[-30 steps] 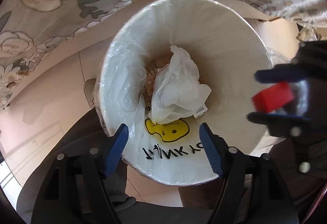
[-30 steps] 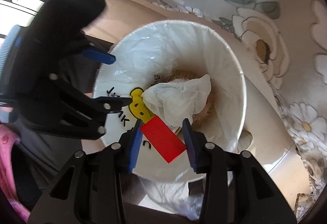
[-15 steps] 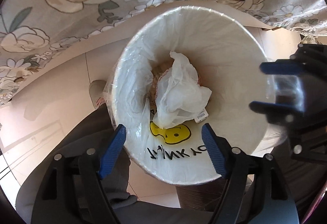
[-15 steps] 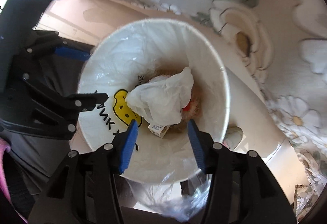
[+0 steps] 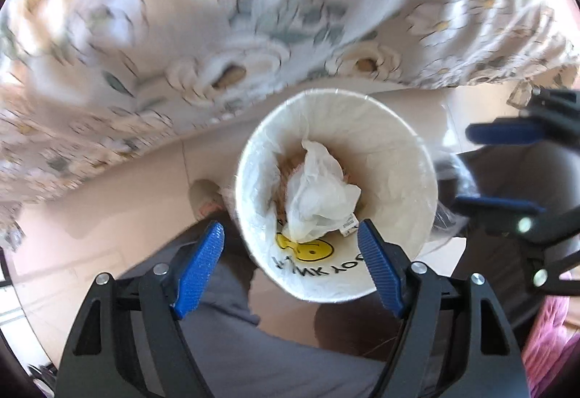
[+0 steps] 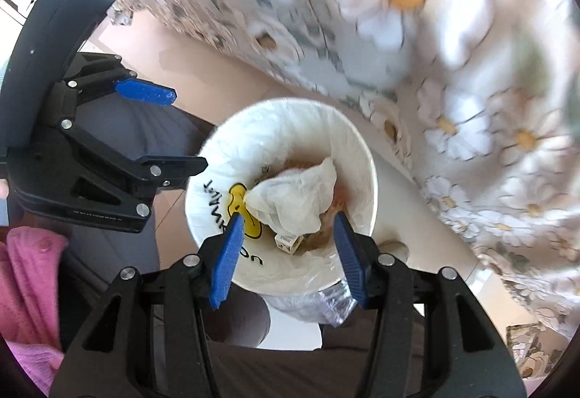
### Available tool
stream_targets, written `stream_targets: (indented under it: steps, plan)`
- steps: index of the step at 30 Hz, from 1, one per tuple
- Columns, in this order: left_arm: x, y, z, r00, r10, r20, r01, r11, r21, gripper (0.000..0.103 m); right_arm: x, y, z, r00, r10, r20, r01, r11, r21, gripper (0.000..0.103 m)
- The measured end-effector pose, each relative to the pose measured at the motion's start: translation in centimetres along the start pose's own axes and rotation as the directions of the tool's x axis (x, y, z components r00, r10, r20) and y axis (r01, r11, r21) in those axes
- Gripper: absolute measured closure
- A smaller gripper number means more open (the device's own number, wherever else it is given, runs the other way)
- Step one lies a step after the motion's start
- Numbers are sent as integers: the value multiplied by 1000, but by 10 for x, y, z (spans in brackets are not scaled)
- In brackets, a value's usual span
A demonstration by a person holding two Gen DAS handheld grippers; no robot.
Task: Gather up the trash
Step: 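Raise both tools from the bin and reach toward the bed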
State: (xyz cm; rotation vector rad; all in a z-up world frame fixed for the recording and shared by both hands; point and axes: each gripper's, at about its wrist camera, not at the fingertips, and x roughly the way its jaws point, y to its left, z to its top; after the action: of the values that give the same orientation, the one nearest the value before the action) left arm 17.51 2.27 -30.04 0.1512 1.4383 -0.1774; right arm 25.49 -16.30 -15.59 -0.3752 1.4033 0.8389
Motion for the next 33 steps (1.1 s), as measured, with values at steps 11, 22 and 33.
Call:
stream_targets:
  steps: [11,22,33]
  plan:
    - [-118,13,9,975,53,218,-50,999,-19,21,-128,14,-1,972,-114,206,126,991,-45,39]
    - [-222,29,39,905,154,396,-143,988,-57,13,-239,19,17,895,-227,385,272,960,-65,29]
    - [-277,70,118,866,245,436,-207,969,-133,12,-309,-5,82,839,-219,498,273,961,-38,27]
